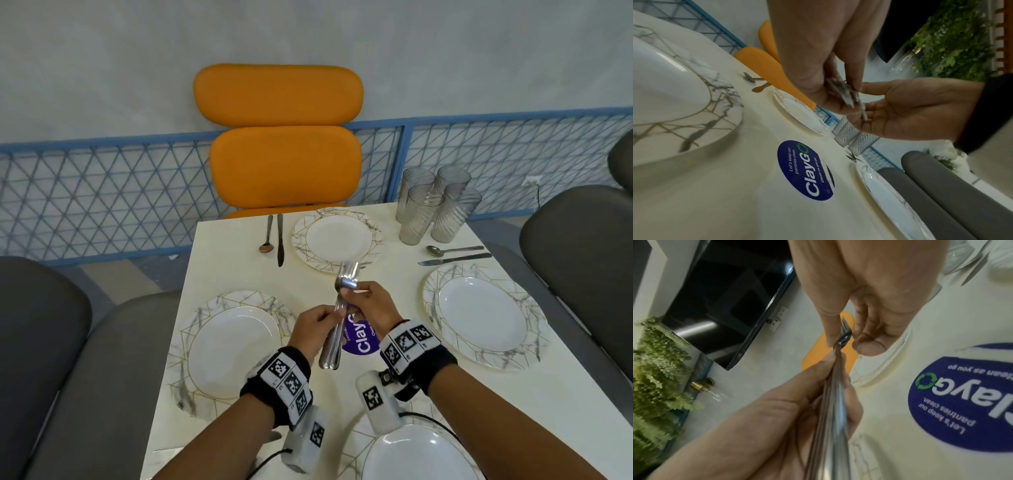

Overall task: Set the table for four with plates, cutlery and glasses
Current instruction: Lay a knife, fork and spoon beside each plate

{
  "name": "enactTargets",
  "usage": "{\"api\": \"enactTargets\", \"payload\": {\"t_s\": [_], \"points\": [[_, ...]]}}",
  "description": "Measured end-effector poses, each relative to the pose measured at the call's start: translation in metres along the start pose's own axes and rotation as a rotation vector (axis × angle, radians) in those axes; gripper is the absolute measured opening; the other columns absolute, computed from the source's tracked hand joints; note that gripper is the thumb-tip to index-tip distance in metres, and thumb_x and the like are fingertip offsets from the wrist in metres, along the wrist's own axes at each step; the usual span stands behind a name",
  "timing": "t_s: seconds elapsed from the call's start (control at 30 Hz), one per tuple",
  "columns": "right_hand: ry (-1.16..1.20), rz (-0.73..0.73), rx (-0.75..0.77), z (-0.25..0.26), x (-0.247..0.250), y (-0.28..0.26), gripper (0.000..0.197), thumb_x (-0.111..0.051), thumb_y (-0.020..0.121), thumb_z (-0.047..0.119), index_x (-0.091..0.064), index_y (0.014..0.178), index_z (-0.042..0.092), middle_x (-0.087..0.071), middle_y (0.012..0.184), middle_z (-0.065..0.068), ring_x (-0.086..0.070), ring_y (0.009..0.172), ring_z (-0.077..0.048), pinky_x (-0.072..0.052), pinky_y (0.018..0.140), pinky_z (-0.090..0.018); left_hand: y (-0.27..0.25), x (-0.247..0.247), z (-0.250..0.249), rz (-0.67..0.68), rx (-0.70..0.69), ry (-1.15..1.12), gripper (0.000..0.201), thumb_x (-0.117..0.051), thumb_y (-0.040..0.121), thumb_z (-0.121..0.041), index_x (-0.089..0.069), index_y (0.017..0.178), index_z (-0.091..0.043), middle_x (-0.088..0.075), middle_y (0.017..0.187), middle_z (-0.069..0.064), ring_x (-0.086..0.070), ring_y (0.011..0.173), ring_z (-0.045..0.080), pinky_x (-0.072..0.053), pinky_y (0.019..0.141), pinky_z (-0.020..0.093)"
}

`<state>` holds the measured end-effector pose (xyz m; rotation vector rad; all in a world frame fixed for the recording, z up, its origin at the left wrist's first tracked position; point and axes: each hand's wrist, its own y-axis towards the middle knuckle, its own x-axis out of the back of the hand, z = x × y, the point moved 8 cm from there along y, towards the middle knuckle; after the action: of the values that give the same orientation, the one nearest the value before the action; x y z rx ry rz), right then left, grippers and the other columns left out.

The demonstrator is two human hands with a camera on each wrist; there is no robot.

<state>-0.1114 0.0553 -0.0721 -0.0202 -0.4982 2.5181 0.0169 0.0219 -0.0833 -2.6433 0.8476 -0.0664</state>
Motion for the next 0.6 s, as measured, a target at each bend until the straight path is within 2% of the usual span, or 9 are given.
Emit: {"api": "enactTargets", "payload": {"t_s": [0.1, 0.13, 0.23, 0.3, 0.37, 0.43, 0.53, 0.6], "points": [[-0.014, -0.108, 0.059, 0.010, 0.025, 0.010, 0.014, -0.063, 0.086, 0.015, -0.050, 0.091, 0.012, -0.061, 0.081, -0.012, -0.053, 0.057, -0.015, -0.045, 0.052, -0.025, 0.004, -0.007, 0.003, 0.028, 0.000, 0.031, 0.017, -0.064, 0.086, -0.020, -0.063, 0.083, -0.004, -0.062, 0.070, 0.010, -0.060, 0.055, 0.018, -0.056, 0.058, 0.030], [-0.036, -0.130, 0.078, 0.016, 0.034, 0.016, 0.012, -0.062, 0.086, 0.012, -0.051, 0.085, 0.014, -0.061, 0.079, -0.011, -0.051, 0.055, -0.015, -0.043, 0.049, -0.024, 0.007, -0.010, 0.003, 0.030, 0.004, 0.033, 0.018, -0.065, 0.086, -0.021, -0.063, 0.083, -0.003, -0.062, 0.069, 0.009, -0.060, 0.054, 0.017, -0.054, 0.055, 0.028], [-0.094, -0.181, 0.091, 0.024, 0.067, 0.036, 0.022, -0.053, 0.087, -0.002, -0.051, 0.073, 0.015, -0.059, 0.073, -0.005, -0.050, 0.052, -0.015, -0.042, 0.043, -0.023, 0.022, -0.014, 0.003, -0.011, 0.020, 0.059, 0.017, -0.063, 0.087, -0.022, -0.064, 0.085, -0.005, -0.062, 0.069, 0.006, -0.059, 0.054, 0.015, -0.052, 0.057, 0.026], [-0.069, -0.184, 0.080, 0.027, 0.084, 0.046, 0.018, -0.053, 0.087, 0.000, -0.051, 0.076, 0.014, -0.056, 0.074, -0.007, -0.051, 0.052, -0.017, -0.044, 0.046, -0.025, 0.032, -0.018, 0.003, -0.035, 0.037, 0.069, 0.014, -0.061, 0.088, -0.022, -0.065, 0.083, -0.010, -0.063, 0.068, 0.004, -0.059, 0.054, 0.014, -0.051, 0.057, 0.025], [-0.036, -0.114, 0.034, 0.025, 0.085, 0.052, 0.014, -0.060, 0.087, 0.010, -0.047, 0.085, 0.011, -0.054, 0.075, -0.010, -0.049, 0.053, -0.017, -0.044, 0.049, -0.027, 0.041, -0.028, 0.002, -0.013, 0.059, 0.052, 0.012, -0.062, 0.087, -0.020, -0.064, 0.082, -0.009, -0.062, 0.066, 0.004, -0.058, 0.052, 0.015, -0.051, 0.053, 0.023], [-0.052, 0.004, -0.038, 0.017, 0.075, 0.056, 0.023, -0.066, 0.084, 0.015, -0.044, 0.087, 0.011, -0.054, 0.071, -0.007, -0.046, 0.053, -0.015, -0.042, 0.047, -0.024, 0.048, -0.041, 0.001, 0.021, 0.077, 0.039, 0.012, -0.063, 0.087, -0.019, -0.065, 0.083, -0.007, -0.061, 0.068, 0.006, -0.059, 0.052, 0.016, -0.052, 0.052, 0.023], [-0.011, 0.187, -0.035, 0.010, 0.055, 0.058, 0.014, -0.063, 0.084, 0.002, -0.053, 0.079, 0.010, -0.056, 0.068, -0.009, -0.050, 0.054, -0.017, -0.044, 0.043, -0.020, 0.061, -0.056, 0.003, 0.039, 0.065, 0.047, 0.012, -0.065, 0.085, -0.021, -0.067, 0.079, -0.011, -0.061, 0.068, 0.006, -0.058, 0.057, 0.017, -0.052, 0.064, 0.030], [0.082, 0.201, -0.060, 0.003, 0.056, 0.065, 0.014, -0.059, 0.084, -0.006, -0.056, 0.084, 0.007, -0.055, 0.069, -0.010, -0.052, 0.056, -0.018, -0.044, 0.043, -0.020, 0.067, -0.060, 0.006, 0.022, 0.050, 0.073, 0.012, -0.065, 0.085, -0.024, -0.069, 0.076, -0.016, -0.062, 0.066, 0.002, -0.057, 0.063, 0.019, -0.051, 0.073, 0.035]]}}
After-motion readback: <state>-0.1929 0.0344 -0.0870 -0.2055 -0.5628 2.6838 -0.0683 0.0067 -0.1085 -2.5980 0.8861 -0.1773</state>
